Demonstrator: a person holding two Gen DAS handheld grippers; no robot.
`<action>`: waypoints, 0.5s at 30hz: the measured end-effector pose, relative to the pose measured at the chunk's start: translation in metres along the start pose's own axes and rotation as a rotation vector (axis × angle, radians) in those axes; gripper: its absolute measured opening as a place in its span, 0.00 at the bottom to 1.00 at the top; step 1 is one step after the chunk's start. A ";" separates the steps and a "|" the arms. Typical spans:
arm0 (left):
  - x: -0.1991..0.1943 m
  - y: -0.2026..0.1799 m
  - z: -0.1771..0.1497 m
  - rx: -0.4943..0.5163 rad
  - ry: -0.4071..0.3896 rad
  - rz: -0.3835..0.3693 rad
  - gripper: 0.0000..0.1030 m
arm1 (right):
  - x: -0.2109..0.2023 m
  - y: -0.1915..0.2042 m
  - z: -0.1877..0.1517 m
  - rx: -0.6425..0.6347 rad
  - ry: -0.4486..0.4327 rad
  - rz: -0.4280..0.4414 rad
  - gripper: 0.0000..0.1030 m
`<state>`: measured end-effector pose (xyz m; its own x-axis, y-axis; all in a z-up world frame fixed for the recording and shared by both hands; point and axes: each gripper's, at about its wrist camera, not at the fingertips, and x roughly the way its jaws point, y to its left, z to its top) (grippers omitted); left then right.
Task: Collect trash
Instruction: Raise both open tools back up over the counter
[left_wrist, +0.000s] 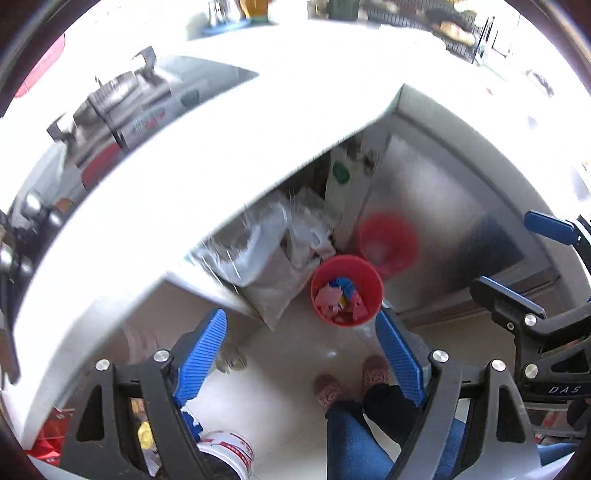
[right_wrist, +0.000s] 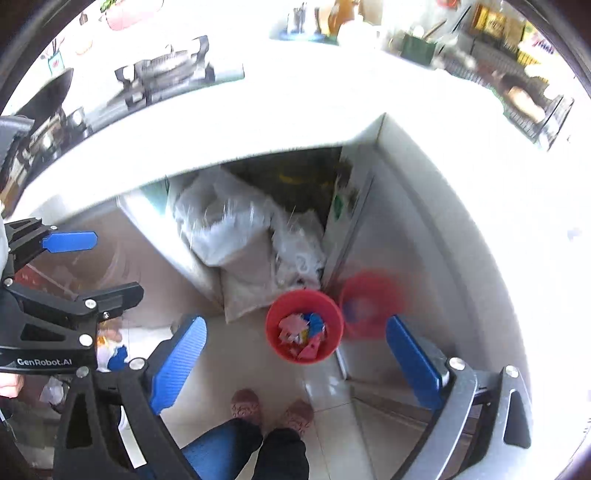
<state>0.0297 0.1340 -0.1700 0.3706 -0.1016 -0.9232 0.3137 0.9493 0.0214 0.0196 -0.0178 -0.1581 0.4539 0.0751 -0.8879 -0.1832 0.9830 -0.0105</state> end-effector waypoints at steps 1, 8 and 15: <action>-0.009 0.001 0.005 0.004 -0.012 0.005 0.80 | -0.008 -0.002 0.003 0.007 -0.017 -0.013 0.99; -0.048 -0.002 0.040 0.027 -0.085 -0.026 0.80 | -0.041 -0.013 0.028 0.106 -0.099 -0.091 1.00; -0.073 -0.008 0.091 0.088 -0.149 -0.047 0.80 | -0.056 -0.034 0.052 0.162 -0.139 -0.131 1.00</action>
<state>0.0793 0.1065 -0.0681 0.4768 -0.1942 -0.8573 0.4062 0.9136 0.0190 0.0463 -0.0466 -0.0841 0.5823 -0.0434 -0.8118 0.0219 0.9991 -0.0377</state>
